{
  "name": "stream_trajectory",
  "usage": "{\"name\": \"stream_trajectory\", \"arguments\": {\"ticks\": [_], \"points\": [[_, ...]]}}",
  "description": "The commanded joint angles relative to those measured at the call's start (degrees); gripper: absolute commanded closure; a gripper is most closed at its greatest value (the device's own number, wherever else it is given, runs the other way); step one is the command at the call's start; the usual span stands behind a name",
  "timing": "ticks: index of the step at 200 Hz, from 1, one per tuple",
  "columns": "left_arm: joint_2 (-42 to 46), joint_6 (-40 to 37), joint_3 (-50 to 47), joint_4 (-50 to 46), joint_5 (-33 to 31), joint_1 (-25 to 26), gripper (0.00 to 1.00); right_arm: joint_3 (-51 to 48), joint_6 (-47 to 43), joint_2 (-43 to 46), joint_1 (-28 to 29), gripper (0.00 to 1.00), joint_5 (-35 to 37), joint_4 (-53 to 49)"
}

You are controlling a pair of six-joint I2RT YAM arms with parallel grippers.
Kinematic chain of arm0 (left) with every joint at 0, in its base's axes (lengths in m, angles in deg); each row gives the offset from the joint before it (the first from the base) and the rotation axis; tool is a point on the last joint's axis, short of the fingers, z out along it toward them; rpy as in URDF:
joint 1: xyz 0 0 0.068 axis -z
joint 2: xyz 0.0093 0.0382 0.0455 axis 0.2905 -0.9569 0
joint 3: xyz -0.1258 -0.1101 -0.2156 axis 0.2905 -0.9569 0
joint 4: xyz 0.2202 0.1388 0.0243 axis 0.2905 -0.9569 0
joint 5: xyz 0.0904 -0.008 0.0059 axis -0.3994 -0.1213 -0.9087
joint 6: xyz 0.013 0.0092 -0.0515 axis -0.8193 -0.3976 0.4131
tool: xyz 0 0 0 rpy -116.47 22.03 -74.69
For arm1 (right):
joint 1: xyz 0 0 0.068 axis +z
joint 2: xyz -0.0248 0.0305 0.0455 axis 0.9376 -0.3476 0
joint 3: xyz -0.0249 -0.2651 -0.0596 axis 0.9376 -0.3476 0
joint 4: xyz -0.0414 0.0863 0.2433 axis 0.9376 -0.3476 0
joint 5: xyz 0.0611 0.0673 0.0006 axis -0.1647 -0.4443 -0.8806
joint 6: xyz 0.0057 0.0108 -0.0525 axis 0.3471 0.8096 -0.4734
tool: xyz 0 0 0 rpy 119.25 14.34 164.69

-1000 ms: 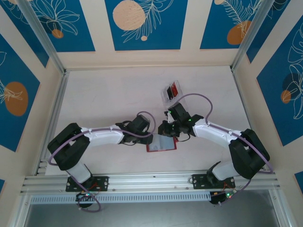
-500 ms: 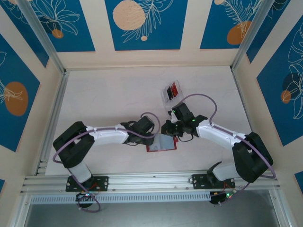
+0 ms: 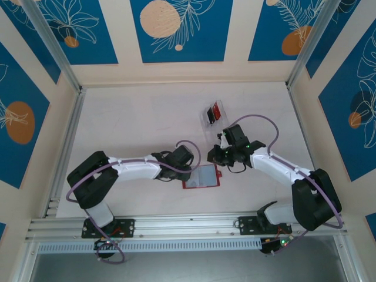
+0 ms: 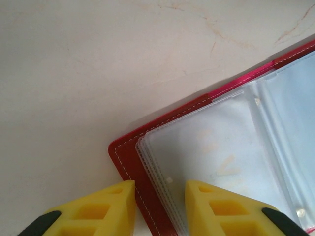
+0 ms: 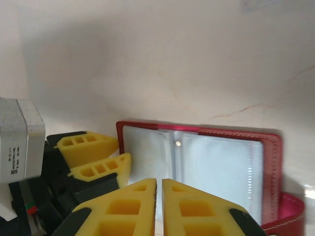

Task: Put the credit cards into the card holder
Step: Flip over the card slot in the card holder, then pick up the credit card from the storage box.

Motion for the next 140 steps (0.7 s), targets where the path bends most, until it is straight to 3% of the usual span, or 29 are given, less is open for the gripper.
{"name": "stream_trajectory", "arguments": {"ticks": [1,50,92,140], "points": [[-1.6,-0.1,-0.3,-0.8,0.5,1.1,0.71,4.1,-3.1,0.9,-1.2,0.86,0.7,-3.8],[-2.8,0.0,-0.1,0.2,1.3,1.3,0.72,15.0,-8.2,-3.8,-2.4,0.82,12.0,-10.5],[-3.4,0.4,-0.1,0.8,1.6,1.3,0.72,28.4,-13.0,-13.9,-4.0,0.75,24.7,-15.1],[-4.3,0.9,-0.3,1.7,2.4,1.3,0.72,42.1,-17.4,-26.5,-5.6,0.67,30.8,-16.7]]}}
